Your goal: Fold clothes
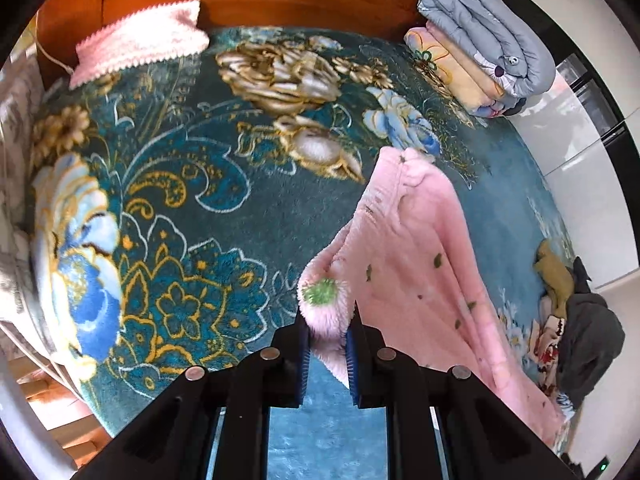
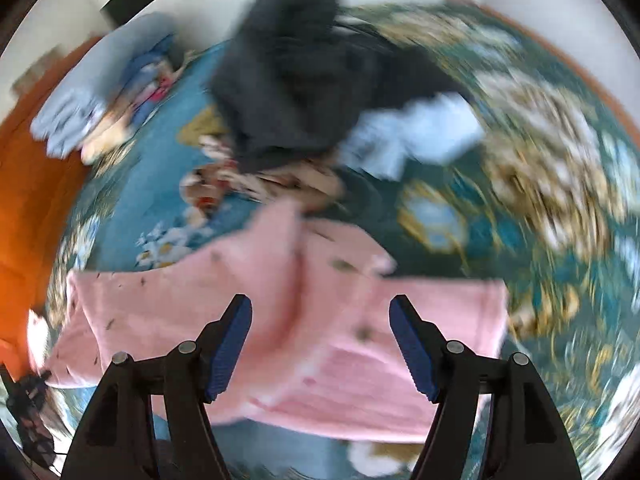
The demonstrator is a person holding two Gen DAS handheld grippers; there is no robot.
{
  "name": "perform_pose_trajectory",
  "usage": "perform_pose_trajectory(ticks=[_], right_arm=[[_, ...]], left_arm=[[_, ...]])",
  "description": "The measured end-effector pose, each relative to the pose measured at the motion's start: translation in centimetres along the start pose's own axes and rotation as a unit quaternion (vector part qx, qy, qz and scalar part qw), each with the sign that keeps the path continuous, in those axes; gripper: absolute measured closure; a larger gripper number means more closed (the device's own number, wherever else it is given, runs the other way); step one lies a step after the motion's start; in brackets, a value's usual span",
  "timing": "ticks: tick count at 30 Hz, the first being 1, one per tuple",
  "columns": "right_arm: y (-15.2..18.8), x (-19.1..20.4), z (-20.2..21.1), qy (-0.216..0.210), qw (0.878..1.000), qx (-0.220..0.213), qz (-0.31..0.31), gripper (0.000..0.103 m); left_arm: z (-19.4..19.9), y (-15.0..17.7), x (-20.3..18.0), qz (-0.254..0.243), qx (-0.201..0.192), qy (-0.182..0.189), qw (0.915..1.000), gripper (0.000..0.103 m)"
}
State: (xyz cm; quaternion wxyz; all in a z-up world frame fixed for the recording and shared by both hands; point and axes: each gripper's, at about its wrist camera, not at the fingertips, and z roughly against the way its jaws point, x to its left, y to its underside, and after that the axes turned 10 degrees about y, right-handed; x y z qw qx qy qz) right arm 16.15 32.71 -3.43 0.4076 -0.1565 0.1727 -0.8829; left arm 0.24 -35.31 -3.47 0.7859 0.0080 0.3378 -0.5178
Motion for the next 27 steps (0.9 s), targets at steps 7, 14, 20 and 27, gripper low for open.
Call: perform_pose_trajectory(ticks=[7, 14, 20, 27], right_arm=[[0.2, -2.2, -4.0, -0.061, 0.993, 0.02, -0.095, 0.029], [0.1, -2.7, -5.9, -0.137, 0.965, 0.061, -0.213, 0.098], [-6.1, -4.6, 4.7, -0.219, 0.953, -0.089, -0.191, 0.098], [-10.5, -7.6, 4.7, -0.09, 0.97, -0.13, -0.183, 0.098]], left_arm=[[0.4, 0.2, -1.6, 0.017, -0.005, -0.024, 0.9995, 0.087], [0.9, -0.3, -2.4, 0.033, -0.015, -0.029, 0.9989, 0.087], [3.1, -2.2, -3.0, 0.026, -0.058, -0.006, 0.998, 0.088], [0.6, -3.0, -1.7, 0.038, -0.039, -0.032, 0.998, 0.088]])
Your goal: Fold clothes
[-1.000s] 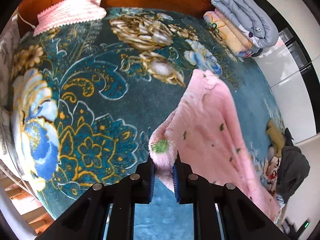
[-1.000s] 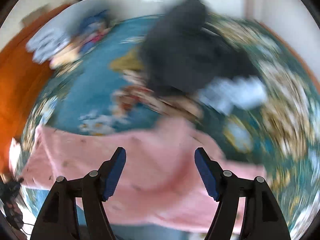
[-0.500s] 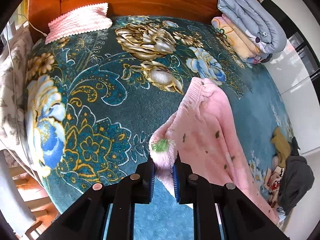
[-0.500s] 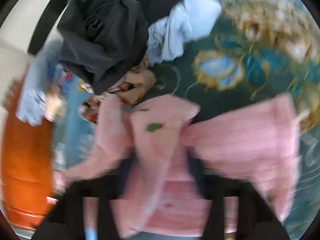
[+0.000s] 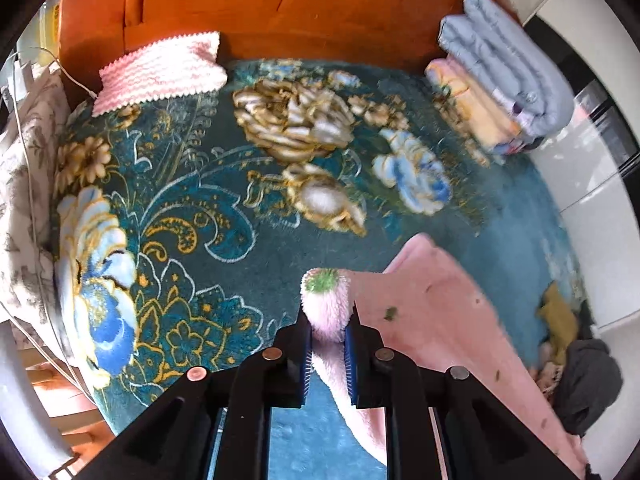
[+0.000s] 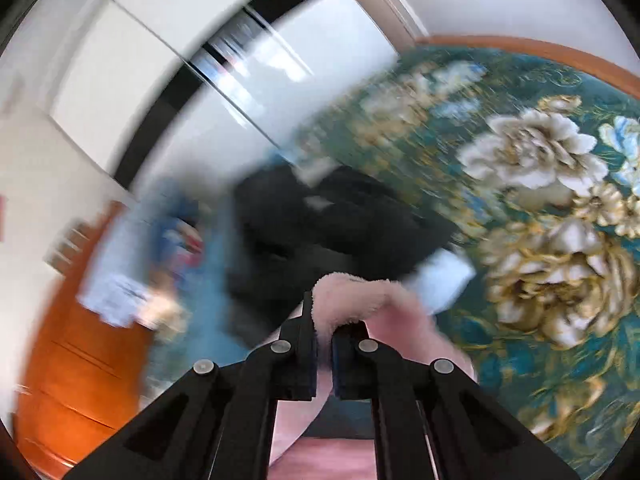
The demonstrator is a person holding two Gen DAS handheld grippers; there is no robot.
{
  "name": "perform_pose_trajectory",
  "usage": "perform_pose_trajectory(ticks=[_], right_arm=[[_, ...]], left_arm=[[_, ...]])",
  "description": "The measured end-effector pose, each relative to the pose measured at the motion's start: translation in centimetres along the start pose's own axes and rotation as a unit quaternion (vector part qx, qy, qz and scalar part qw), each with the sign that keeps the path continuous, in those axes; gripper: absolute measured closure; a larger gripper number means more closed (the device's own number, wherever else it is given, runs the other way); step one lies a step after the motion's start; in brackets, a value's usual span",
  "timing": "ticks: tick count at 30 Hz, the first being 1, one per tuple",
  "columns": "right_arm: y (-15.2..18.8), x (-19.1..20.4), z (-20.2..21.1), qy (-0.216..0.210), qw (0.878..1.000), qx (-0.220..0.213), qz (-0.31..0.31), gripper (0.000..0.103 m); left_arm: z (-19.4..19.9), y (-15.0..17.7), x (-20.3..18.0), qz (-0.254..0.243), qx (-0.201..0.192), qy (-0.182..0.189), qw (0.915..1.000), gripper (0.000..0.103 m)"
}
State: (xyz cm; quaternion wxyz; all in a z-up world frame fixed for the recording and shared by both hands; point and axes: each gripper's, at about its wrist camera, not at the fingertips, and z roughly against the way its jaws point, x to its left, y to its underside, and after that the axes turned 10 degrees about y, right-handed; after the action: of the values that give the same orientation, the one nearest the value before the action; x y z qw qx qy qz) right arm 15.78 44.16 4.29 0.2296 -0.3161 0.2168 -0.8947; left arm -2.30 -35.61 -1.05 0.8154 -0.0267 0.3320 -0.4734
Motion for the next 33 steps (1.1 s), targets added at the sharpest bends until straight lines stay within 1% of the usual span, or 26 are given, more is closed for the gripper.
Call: perform_pose_trajectory(ticks=[2, 3, 4, 6, 7, 8, 9, 10, 12, 15, 17, 18, 20, 22, 24, 26, 27, 28, 29, 30, 31, 33], right_arm=[[1.4, -0.8, -3.4, 0.028, 0.999, 0.046, 0.01, 0.097], [2.8, -1.2, -4.5, 0.039, 0.997, 0.06, 0.019, 0.096], [3.6, -1.4, -4.7, 0.041, 0.997, 0.063, 0.023, 0.095], [5.5, -2.1, -4.3, 0.024, 0.997, 0.065, 0.019, 0.093], [6.1, -2.4, -4.1, 0.021, 0.997, 0.067, 0.016, 0.078], [6.6, -2.9, -3.3, 0.019, 0.998, 0.066, 0.015, 0.065], [7.0, -3.3, -2.3, 0.019, 0.998, 0.062, 0.021, 0.045], [7.4, -3.6, -1.3, 0.019, 0.998, 0.058, 0.027, 0.044], [8.3, -4.4, 0.7, 0.021, 0.998, 0.052, 0.037, 0.044], [11.9, -8.2, 1.9, 0.06, 0.992, 0.106, 0.04, 0.044], [14.5, -10.6, 1.6, 0.085, 0.985, 0.146, 0.028, 0.044], [16.0, -11.9, 1.6, 0.103, 0.981, 0.162, 0.016, 0.044], [18.3, -14.0, 1.4, 0.118, 0.975, 0.186, -0.028, 0.044], [19.3, -14.8, 1.8, 0.099, 0.977, 0.17, -0.08, 0.043], [19.6, -14.8, 1.7, 0.092, 0.975, 0.164, -0.115, 0.044], [19.9, -14.3, 1.1, 0.078, 0.969, 0.181, -0.148, 0.059], [20.1, -13.8, 0.6, 0.068, 0.965, 0.196, -0.158, 0.074], [20.3, -13.2, 0.4, 0.064, 0.963, 0.206, -0.162, 0.085], [20.5, -12.7, 0.3, 0.058, 0.961, 0.214, -0.165, 0.086], [20.2, -12.0, 1.1, 0.043, 0.963, 0.205, -0.168, 0.091], [19.8, -11.3, 1.9, 0.027, 0.966, 0.195, -0.169, 0.092], [18.4, -10.2, 4.6, -0.01, 0.973, 0.163, -0.16, 0.093]], left_arm=[[-1.3, 0.3, 0.4, 0.004, 0.013, -0.009, 0.9999, 0.088], [-1.9, 0.5, 0.6, 0.006, 0.019, -0.012, 0.9997, 0.088], [-2.2, 0.6, 0.8, 0.011, 0.023, -0.012, 0.9996, 0.088], [-2.6, 0.9, 0.8, 0.01, 0.028, -0.013, 0.9995, 0.088], [-2.5, 0.9, 0.8, 0.009, 0.03, -0.011, 0.9995, 0.088], [-2.5, 0.8, 0.9, 0.008, 0.031, -0.008, 0.9994, 0.088], [-2.4, 0.8, 0.9, 0.008, 0.032, -0.006, 0.9994, 0.088], [-2.4, 0.8, 0.9, 0.007, 0.033, -0.003, 0.9994, 0.088], [-2.1, 0.9, 1.2, 0.006, 0.034, 0.003, 0.9994, 0.088], [-2.2, 1.2, 1.6, 0.006, 0.038, 0.006, 0.9992, 0.088], [-2.2, 1.5, 1.9, 0.015, 0.039, 0.009, 0.9991, 0.088], [-2.2, 1.7, 2.0, 0.021, 0.039, 0.012, 0.999, 0.088], [-2.1, 1.9, 1.9, 0.025, 0.039, 0.017, 0.9988, 0.088], [-1.7, 1.9, 1.5, 0.021, 0.038, 0.023, 0.9988, 0.088], [-1.3, 1.9, 1.2, 0.018, 0.037, 0.03, 0.9987, 0.088], [-0.8, 2.0, 1.1, 0.02, 0.035, 0.04, 0.9984, 0.088], [-0.6, 2.1, 1.2, 0.023, 0.034, 0.045, 0.9981, 0.088], [-0.3, 2.1, 1.2, 0.025, 0.032, 0.05, 0.9979, 0.088], [0.2, 2.1, 1.3, 0.028, 0.027, 0.056, 0.9977, 0.088], [0.9, 2.1, 1.4, 0.03, 0.019, 0.063, 0.9974, 0.088], [1.6, 2.0, 1.5, 0.032, 0.01, 0.071, 0.9969, 0.089], [3.3, 1.2, 1.2, 0.03, -0.002, 0.1, 0.9945, 0.089]])
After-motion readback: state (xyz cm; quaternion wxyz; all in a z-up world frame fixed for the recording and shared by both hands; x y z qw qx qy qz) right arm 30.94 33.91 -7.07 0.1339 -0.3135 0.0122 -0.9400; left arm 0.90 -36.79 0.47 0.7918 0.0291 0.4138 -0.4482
